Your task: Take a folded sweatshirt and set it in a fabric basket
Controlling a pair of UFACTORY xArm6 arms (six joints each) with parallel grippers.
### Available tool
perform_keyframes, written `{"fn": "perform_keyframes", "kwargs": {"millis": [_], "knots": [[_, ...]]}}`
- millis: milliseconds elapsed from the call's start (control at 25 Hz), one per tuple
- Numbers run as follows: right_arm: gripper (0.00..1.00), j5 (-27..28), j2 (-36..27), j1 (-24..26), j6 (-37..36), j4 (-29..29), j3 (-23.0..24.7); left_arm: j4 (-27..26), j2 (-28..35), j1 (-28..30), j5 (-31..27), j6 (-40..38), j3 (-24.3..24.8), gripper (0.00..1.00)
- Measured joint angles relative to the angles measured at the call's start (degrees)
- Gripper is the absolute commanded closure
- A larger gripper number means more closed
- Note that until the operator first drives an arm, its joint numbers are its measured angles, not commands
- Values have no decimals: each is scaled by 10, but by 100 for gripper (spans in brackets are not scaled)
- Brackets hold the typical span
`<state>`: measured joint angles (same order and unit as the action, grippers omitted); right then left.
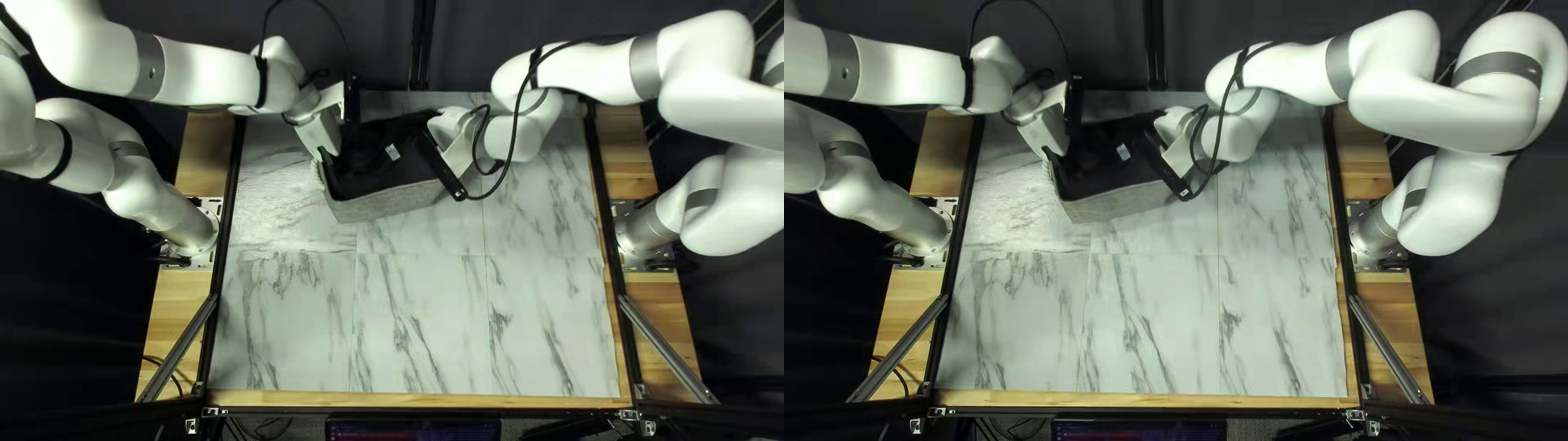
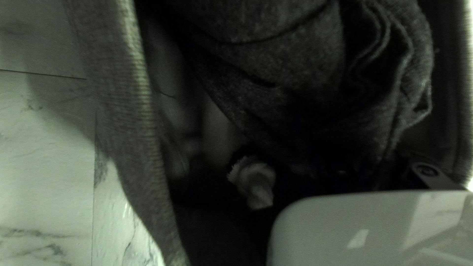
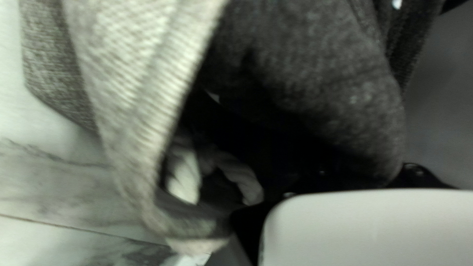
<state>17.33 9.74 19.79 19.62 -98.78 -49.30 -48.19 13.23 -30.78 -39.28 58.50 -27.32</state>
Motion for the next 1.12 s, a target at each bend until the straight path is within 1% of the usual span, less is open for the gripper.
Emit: {"fn": "perform_keyframes", "kwargs": {"millis": [80,200,360,520,680,760,840,880,920,1000,1080,1120], "knots": [[0,3,-4,-2,-13,21,0,15,10,6,0,-16,1,0],[0,1,-34,0,-36,46,14,53,40,18,-8,-50,-2,0],[0,-8,-113,7,-99,101,49,110,98,32,-33,-98,-10,0],[0,-2,-177,-3,-151,154,82,138,127,45,-40,-117,-11,0],[0,-1,-206,-16,-170,184,103,166,149,70,-39,-139,-4,0],[0,-11,-218,-19,-187,215,114,178,166,82,-40,-145,7,0],[0,-22,-235,-20,-223,270,129,195,194,96,-41,-156,25,0],[0,-27,-244,-22,-248,309,138,202,206,103,-41,-164,33,0],[0,-31,-257,-25,-276,356,148,215,226,116,-39,-182,46,0],[0,-27,-291,-41,-336,469,171,247,256,149,-36,-233,65,0],[0,-4,-334,-72,-389,582,192,284,276,185,-31,-296,78,0],[0,15,-358,-91,-410,632,202,311,284,209,-27,-341,84,0]]}}
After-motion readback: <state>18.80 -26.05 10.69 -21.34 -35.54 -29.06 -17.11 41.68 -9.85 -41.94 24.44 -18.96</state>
